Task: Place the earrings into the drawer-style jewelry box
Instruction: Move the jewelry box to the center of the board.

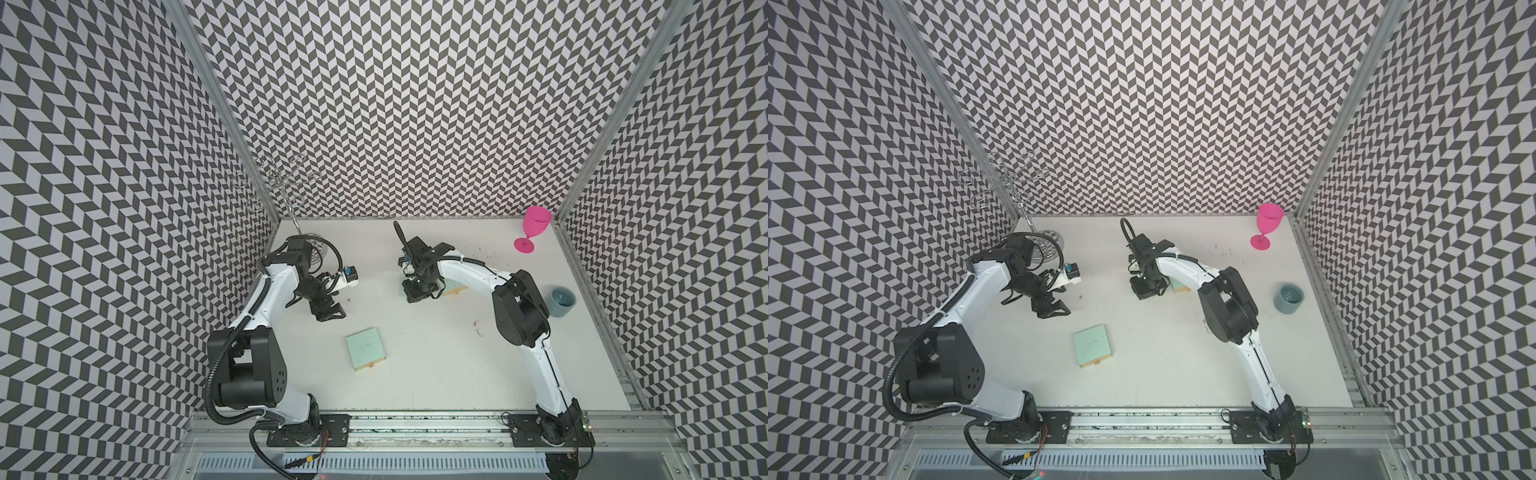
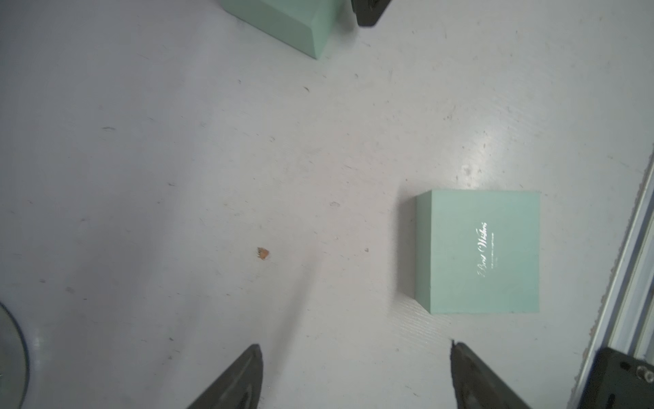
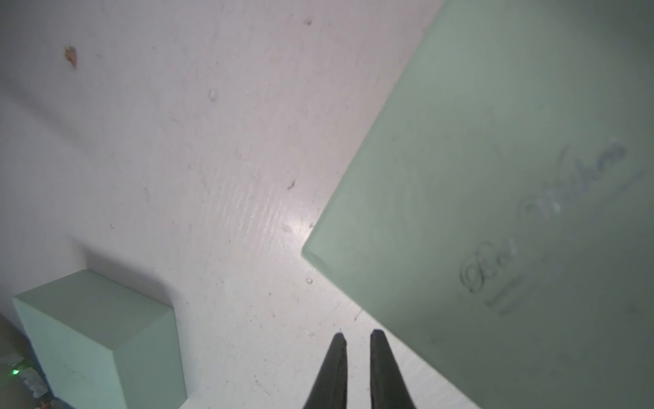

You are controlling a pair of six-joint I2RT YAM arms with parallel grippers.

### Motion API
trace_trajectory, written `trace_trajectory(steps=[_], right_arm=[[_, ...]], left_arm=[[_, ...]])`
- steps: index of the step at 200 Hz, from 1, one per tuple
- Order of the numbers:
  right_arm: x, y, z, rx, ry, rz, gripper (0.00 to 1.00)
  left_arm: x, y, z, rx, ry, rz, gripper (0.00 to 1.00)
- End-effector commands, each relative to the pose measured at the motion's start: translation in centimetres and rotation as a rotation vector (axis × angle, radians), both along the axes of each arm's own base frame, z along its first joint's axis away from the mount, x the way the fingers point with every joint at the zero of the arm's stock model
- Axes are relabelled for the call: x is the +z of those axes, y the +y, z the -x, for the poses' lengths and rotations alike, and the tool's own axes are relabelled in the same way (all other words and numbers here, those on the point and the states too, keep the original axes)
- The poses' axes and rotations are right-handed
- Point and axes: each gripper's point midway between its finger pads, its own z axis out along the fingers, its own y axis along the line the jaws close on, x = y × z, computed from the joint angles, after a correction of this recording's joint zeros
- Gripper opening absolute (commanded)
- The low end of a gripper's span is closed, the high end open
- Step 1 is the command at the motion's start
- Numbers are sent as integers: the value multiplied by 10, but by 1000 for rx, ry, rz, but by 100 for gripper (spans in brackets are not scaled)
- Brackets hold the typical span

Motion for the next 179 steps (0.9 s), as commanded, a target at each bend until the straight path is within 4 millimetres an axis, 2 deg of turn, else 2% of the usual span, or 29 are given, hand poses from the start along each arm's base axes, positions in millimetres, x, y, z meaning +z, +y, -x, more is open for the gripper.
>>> trace_trajectory(steps=[1, 17, 43, 94, 127, 179], right_arm=[[42, 4, 10, 24, -48, -67, 15], [50, 4, 17, 33, -52, -76, 15], [59, 8, 35, 63, -27, -96, 15], [48, 0, 73, 104, 40, -80, 11], [46, -5, 81, 91, 50, -86, 10], [49, -6, 85, 64, 46, -107, 10]], left_arm=[[-14, 9, 37, -127, 70, -73, 83], [-30, 14, 46, -146, 98, -103, 83], [-39, 11, 61, -196, 141, -109, 82], [-64, 7, 78, -275, 196, -159, 82], [-76, -2, 77, -298, 193, -175, 82], [-79, -23, 58, -299, 159, -149, 82]])
